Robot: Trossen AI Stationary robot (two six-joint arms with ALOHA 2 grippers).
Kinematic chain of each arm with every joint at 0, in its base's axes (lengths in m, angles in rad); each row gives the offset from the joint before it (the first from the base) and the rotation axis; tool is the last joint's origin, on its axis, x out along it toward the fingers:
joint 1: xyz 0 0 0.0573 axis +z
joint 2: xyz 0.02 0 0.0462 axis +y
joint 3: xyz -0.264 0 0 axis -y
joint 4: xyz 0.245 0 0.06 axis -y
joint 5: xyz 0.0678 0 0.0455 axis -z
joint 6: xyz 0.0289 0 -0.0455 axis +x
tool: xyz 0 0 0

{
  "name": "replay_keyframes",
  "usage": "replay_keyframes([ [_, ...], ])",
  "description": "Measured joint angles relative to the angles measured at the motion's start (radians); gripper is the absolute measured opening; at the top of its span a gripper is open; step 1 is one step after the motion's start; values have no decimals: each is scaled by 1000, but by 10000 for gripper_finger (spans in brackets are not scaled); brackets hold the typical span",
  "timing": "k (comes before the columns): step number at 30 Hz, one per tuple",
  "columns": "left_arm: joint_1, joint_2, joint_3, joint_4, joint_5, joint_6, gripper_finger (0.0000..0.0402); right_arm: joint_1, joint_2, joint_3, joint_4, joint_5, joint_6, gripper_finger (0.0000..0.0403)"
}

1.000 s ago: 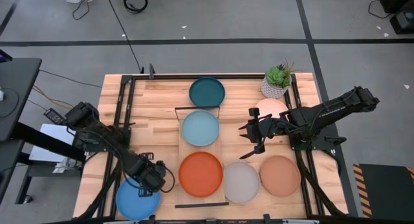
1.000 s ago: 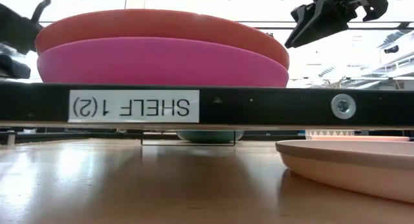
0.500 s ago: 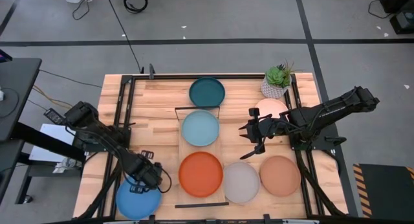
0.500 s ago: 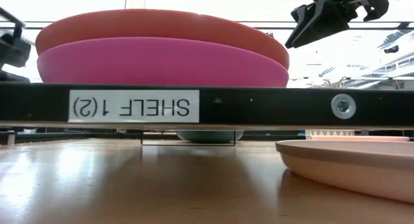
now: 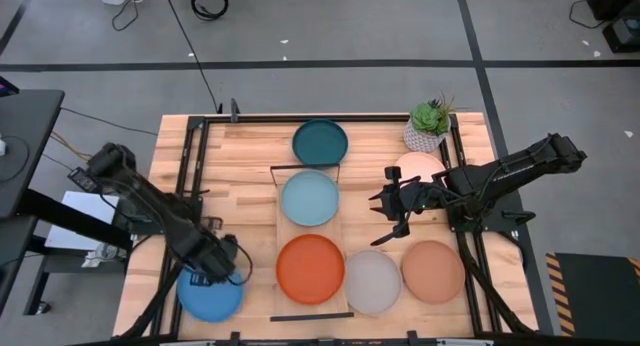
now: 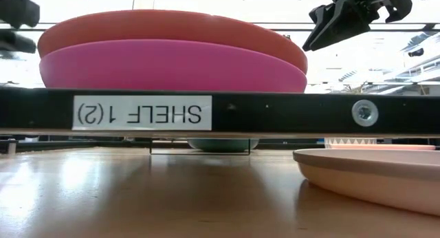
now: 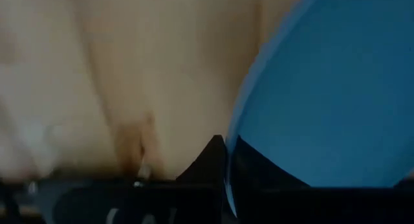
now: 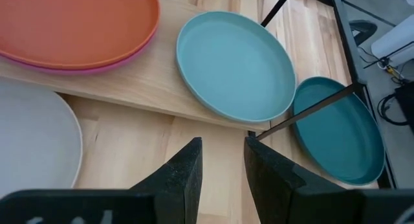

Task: Place and stack plates onto a shelf
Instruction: Stack the blue plate on top of the orange plate on the shelf

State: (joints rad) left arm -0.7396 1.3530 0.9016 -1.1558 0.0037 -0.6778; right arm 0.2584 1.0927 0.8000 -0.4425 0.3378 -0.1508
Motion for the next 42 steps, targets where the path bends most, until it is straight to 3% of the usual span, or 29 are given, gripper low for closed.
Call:
replay_keyframes([
  [6, 66, -202, 1, -86, -80, -347, 14, -1, 0, 0, 0, 0, -22, 121],
  [10, 130, -299, 1, -26, -111, -515, 14, -2, 0, 0, 0, 1, -27, 121],
  [17, 265, -325, 1, 104, -97, -621, 17, -13, 0, 0, 1, 1, -25, 121],
  [27, 448, -163, 2, 457, -45, -435, 16, -13, 0, 0, 1, 1, -25, 121],
  [33, 487, -26, 2, 650, 64, -357, 17, -13, 0, 0, 1, 1, -24, 121],
  [38, 498, 56, 2, 724, 164, -315, 20, -13, 0, 0, -5, 0, -12, 121],
  [42, 498, 73, 2, 722, 178, -304, 52, -13, 0, 0, -7, -3, -10, 121],
])
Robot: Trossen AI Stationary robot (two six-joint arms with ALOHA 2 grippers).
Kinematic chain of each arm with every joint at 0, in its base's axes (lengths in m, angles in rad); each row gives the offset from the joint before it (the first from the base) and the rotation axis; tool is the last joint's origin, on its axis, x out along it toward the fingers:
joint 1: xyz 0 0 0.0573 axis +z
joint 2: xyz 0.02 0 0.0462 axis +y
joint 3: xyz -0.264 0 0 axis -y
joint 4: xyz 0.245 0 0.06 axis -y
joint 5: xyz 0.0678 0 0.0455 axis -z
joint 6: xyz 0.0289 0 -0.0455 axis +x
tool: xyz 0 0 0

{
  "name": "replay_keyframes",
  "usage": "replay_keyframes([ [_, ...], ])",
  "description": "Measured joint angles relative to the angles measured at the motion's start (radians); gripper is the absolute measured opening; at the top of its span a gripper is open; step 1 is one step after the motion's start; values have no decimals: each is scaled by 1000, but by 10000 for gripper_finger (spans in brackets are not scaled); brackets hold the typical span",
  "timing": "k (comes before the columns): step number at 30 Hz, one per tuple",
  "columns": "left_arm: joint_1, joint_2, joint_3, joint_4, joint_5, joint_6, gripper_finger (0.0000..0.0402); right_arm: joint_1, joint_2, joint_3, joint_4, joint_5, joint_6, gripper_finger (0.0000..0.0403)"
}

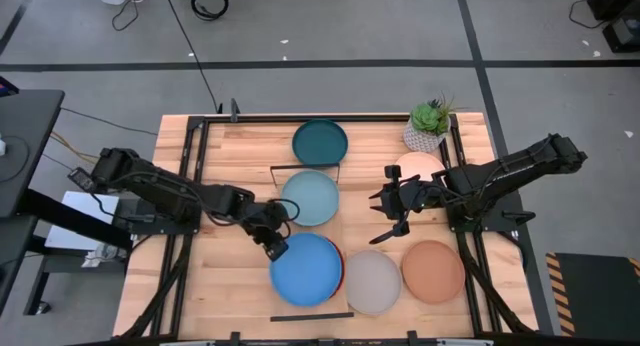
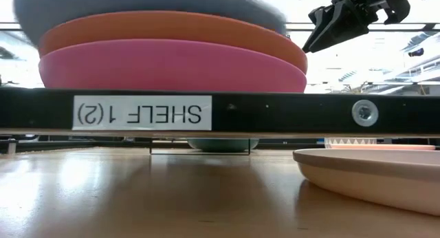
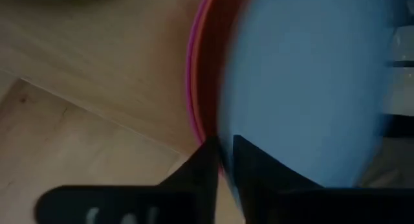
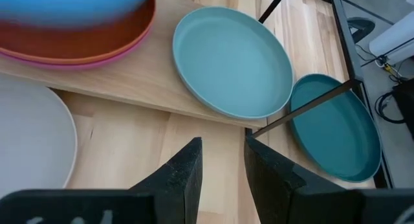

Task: Place and stack plates onto a shelf
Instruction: Stack the blue plate on top of the orange plate on the shelf, then stack the green plate on top of the blue plate on the shelf

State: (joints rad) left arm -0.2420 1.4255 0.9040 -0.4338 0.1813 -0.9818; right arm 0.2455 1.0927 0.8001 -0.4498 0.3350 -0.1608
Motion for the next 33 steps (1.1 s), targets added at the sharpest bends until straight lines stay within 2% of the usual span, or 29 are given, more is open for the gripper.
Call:
replay_keyframes([
  [8, 7, -15, 0, -17, 6, 88, 146, 0, 0, 0, 1, -21, 10, 121],
  [14, 44, -102, 0, -117, 1, 162, 160, 0, 0, 0, -3, -24, 12, 121],
  [20, 41, -224, 1, -206, -184, 356, 156, -11, 0, 0, -1, -23, 7, 121],
  [24, 42, -262, 1, -207, -244, 442, 156, -21, 0, 0, -16, -42, 26, 121],
  [27, 28, -262, 1, -224, -289, 459, 155, -30, 0, 0, -16, -42, 26, 121],
  [31, -5, -262, 0, -285, -453, 466, 155, -37, 0, 0, -28, -43, 48, 121],
  [33, -22, -271, 0, -301, -501, 462, 155, -29, 0, 0, -40, -49, 74, 121],
])
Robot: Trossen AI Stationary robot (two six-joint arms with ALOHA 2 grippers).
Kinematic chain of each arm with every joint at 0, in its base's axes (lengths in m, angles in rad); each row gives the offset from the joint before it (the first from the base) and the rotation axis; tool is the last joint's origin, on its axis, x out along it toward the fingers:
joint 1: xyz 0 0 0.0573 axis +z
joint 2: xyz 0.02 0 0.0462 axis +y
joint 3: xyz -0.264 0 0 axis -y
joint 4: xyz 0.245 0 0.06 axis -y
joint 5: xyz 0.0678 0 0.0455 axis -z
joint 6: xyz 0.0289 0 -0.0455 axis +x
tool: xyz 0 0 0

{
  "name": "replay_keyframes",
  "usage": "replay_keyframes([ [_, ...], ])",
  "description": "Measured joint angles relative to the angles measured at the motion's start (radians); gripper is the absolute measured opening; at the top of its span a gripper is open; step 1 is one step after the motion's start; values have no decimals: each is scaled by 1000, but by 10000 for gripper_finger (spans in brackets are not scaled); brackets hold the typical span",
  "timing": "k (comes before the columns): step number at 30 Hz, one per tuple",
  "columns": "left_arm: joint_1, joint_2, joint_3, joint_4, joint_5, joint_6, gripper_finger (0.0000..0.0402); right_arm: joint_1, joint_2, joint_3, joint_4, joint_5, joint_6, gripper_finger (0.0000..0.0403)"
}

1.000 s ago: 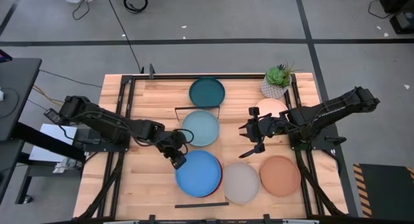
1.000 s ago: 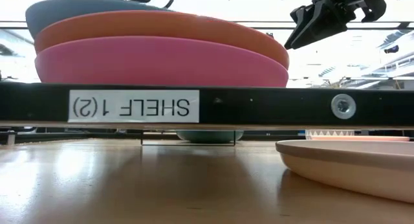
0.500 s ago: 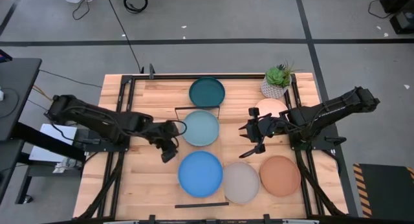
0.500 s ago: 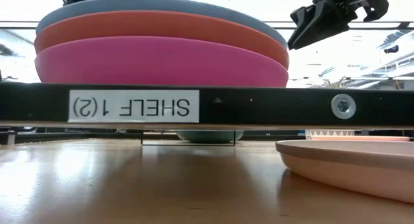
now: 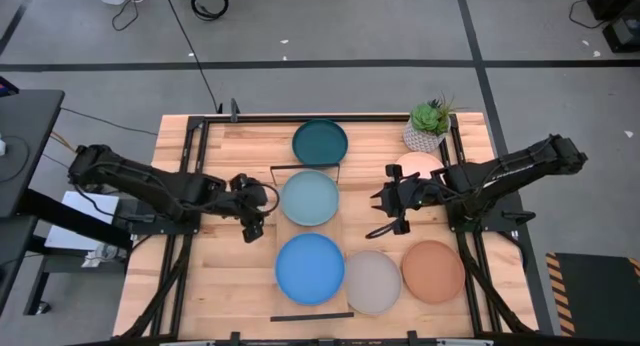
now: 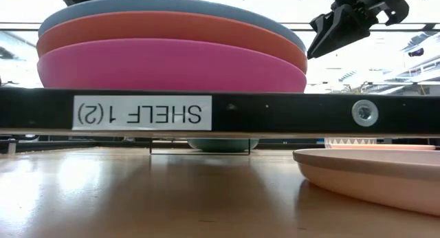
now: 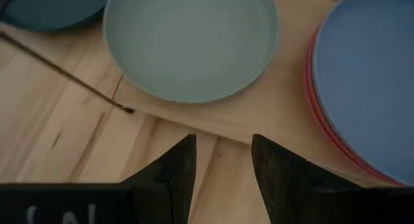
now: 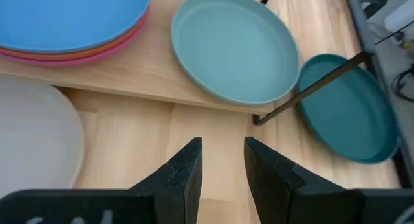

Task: Place and stack plates onto a shelf
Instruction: Stack the green plate on top of the blue plate on the shelf

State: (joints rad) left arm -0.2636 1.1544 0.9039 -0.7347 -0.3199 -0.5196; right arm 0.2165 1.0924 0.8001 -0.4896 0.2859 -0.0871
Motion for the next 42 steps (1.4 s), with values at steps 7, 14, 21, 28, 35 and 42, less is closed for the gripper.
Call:
replay_keyframes([
  [7, -62, -99, -1, -48, -60, -24, 155, 44, 0, 0, -34, 5, 79, 121],
  [14, -80, -306, -161, -8, -152, 3, 155, 34, 0, 0, -60, -11, 122, 121],
  [21, -80, -536, -364, 91, -219, -72, 155, -38, 0, 0, -79, -37, 146, 121],
  [28, -79, -676, -485, 159, -255, -102, 155, -188, 0, 0, -150, -49, 71, 121],
  [35, -44, -699, -520, 160, -269, -183, 155, -402, 35, 1, -46, -156, -68, 121],
  [42, -24, -695, -520, 168, -237, -283, 155, -578, 254, 2, 192, -282, -207, 121],
])
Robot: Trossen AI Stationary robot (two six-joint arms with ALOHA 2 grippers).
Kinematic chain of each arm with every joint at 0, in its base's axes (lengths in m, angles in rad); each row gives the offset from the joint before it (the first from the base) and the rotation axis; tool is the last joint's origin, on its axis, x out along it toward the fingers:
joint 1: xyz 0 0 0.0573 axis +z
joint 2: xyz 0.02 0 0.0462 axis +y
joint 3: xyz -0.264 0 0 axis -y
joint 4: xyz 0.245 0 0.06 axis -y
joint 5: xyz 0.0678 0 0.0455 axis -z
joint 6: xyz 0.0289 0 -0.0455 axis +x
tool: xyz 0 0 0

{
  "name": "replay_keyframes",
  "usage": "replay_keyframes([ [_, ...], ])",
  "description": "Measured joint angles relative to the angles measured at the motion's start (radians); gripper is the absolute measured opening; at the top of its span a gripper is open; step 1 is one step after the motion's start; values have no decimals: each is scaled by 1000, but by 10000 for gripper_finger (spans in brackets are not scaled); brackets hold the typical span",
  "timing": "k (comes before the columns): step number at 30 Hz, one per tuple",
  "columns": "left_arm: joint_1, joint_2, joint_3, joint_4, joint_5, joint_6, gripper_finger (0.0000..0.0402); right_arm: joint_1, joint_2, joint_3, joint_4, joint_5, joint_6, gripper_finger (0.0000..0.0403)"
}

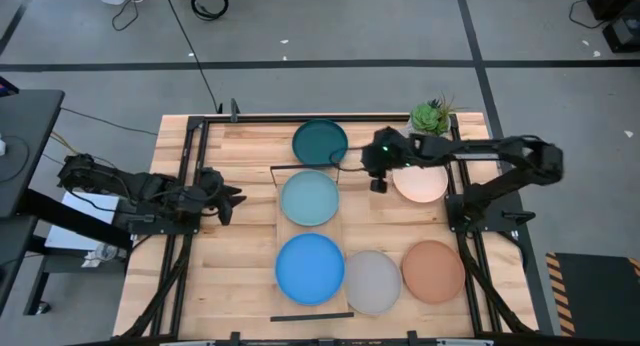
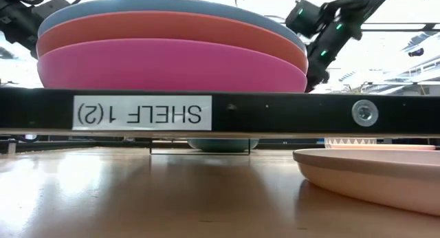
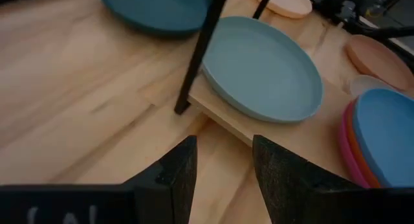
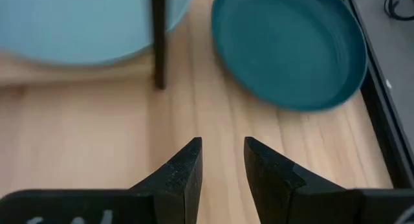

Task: Place and stack plates onto a shelf
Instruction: Stack the green plate on top of the blue plate on the shelf

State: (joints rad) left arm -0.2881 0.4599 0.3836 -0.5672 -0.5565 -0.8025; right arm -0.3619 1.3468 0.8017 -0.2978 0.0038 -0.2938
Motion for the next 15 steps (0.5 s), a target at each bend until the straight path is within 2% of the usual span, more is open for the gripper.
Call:
replay_keyframes([
  [3, 0, -2, 4, -2, 42, -41, 155, -75, 88, 1, 116, -47, 9, 121],
  [7, 0, -2, 60, -22, 97, -77, 155, -174, 189, 49, 128, -101, 49, 121],
  [15, 1, -3, 138, -62, 60, -77, 155, -264, 365, 193, 111, -150, 156, 123],
])
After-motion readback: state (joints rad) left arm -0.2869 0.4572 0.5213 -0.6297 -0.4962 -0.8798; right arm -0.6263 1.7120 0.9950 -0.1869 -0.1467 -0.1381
